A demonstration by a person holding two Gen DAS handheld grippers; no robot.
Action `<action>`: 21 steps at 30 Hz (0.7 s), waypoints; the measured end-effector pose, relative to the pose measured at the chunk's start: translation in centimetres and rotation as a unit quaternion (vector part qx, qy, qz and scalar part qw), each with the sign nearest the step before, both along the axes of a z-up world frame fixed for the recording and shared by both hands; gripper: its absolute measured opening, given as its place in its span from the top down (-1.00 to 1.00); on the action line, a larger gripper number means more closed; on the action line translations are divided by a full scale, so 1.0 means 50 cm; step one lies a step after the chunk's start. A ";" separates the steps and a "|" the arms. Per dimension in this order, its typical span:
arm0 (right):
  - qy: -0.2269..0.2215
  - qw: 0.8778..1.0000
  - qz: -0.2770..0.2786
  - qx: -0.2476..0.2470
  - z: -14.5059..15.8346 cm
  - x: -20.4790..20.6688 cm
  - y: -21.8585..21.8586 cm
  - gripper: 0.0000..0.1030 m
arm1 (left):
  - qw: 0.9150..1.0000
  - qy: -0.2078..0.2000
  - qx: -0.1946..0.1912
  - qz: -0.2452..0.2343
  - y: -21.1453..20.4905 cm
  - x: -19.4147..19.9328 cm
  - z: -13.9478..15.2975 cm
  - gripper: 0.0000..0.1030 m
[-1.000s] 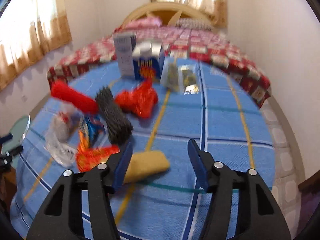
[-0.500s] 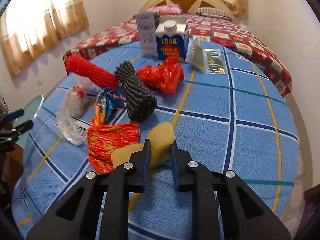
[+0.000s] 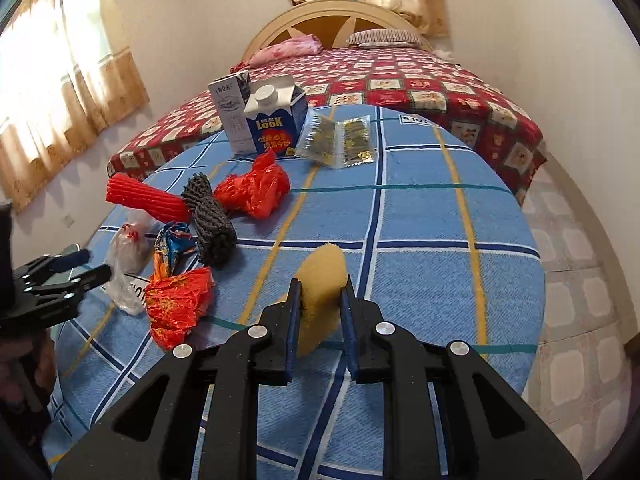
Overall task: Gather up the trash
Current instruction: 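Grasp the clear plastic bag with red print with the left gripper, then carry the clear plastic bag and yellow sponge over the bin with both grippers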
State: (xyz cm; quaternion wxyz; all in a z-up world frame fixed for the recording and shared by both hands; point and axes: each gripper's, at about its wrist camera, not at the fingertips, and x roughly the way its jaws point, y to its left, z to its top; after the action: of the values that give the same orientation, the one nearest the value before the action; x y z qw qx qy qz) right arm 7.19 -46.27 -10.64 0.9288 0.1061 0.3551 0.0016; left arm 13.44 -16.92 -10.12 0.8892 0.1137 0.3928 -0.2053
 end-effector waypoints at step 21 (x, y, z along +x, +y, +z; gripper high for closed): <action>-0.040 0.997 0.068 -0.010 0.045 0.011 0.137 0.66 | 1.000 -0.013 -0.002 0.012 0.146 -0.046 0.048 0.81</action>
State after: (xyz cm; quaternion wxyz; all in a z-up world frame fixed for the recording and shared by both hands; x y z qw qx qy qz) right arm 7.72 -39.44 -8.38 0.9410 0.0723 0.3241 0.0654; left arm 11.14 -9.60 -7.71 0.8967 0.1100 0.3825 -0.1935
